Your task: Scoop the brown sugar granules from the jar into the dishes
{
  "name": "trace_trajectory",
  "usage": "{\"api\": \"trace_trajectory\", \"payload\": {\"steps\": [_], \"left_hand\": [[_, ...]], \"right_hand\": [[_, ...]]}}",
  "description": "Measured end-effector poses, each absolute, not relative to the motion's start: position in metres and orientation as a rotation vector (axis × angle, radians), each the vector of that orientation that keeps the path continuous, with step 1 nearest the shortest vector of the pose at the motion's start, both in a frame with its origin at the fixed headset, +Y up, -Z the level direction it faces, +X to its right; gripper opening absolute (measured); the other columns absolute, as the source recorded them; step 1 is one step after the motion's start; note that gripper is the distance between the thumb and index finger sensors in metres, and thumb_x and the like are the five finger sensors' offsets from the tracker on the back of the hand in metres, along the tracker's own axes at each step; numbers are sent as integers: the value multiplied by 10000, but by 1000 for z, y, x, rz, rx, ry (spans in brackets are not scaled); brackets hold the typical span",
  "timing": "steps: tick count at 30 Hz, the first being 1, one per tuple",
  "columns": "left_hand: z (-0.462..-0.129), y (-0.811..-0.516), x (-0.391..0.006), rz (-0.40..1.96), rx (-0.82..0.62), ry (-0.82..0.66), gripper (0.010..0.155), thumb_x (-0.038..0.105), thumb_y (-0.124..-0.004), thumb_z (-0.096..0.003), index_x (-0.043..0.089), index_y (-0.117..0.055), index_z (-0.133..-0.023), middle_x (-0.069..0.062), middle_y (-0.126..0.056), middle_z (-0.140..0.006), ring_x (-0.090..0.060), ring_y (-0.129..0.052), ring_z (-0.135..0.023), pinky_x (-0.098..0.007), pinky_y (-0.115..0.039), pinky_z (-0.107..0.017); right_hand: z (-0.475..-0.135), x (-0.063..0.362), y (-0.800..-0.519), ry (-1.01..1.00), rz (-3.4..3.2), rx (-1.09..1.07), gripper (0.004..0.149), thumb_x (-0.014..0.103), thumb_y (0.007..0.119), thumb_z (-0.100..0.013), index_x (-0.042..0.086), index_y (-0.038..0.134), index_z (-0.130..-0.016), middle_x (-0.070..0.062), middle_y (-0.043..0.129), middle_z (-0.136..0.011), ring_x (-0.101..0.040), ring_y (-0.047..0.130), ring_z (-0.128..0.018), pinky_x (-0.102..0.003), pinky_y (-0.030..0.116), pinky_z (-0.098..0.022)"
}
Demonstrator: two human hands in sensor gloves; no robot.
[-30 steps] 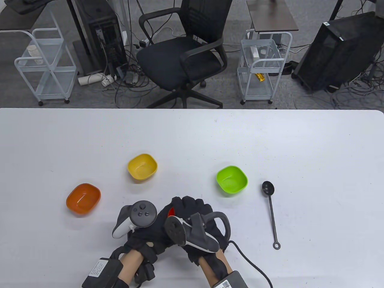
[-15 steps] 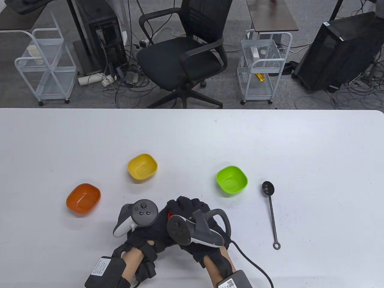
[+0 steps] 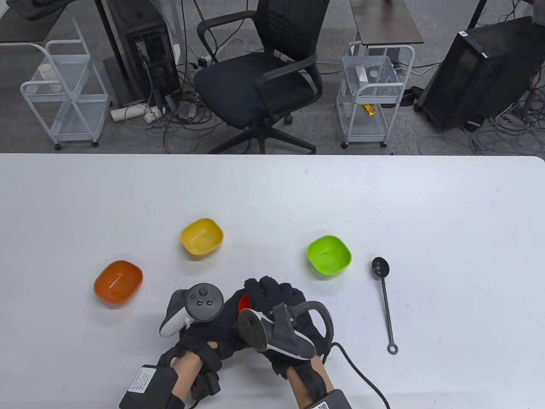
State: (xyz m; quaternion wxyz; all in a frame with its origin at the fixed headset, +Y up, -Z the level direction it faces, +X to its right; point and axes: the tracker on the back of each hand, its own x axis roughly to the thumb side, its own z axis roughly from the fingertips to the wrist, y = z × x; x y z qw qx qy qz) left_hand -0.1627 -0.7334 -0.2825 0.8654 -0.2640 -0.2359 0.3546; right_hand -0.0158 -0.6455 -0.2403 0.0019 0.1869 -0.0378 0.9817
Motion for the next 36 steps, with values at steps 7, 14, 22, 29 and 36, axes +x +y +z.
{"api": "trace_trajectory", "payload": {"steps": [7, 14, 22, 29, 36], "left_hand": [[-285, -732, -162, 714, -551, -516, 1127, 655, -950, -487, 198, -200, -1195, -55, -390, -1284, -327, -555, -1251, -487, -617, -889], [-283, -731, -162, 713, -552, -515, 1125, 656, -942, -493, 199, -189, -1193, -56, -378, -1286, -332, -547, -1250, -482, -611, -889], [-281, -731, -162, 705, -550, -524, 1125, 655, -943, -486, 196, -198, -1192, -64, -390, -1283, -342, -567, -1239, -480, -631, -877], [-281, -731, -162, 705, -552, -520, 1126, 657, -943, -483, 198, -198, -1192, -66, -391, -1282, -339, -567, -1239, -479, -632, -876], [-280, -730, -162, 696, -546, -518, 1127, 657, -939, -482, 192, -198, -1192, -73, -396, -1282, -348, -573, -1233, -481, -636, -871]], "right_hand": [[-242, -14, -648, -59, 2975, 710, 780, 564, 755, -484, 127, 571, -1104, -168, 671, -1131, -477, 791, -890, -635, 689, -705], [-244, -4, -652, 152, 2825, 799, 719, 435, 740, -525, 184, 449, -1133, -132, 444, -1232, -536, 549, -1048, -697, 545, -756], [-238, -3, -654, -130, 2959, 615, 919, 718, 714, -431, 169, 489, -1133, -175, 589, -1179, -454, 774, -931, -623, 685, -718], [-239, -8, -653, -49, 2925, 681, 794, 587, 745, -487, 153, 530, -1116, -155, 625, -1159, -474, 770, -912, -633, 667, -716], [-240, -7, -654, 79, 2901, 702, 803, 542, 723, -521, 182, 376, -1151, -198, 367, -1246, -568, 582, -1018, -705, 546, -747]]}}
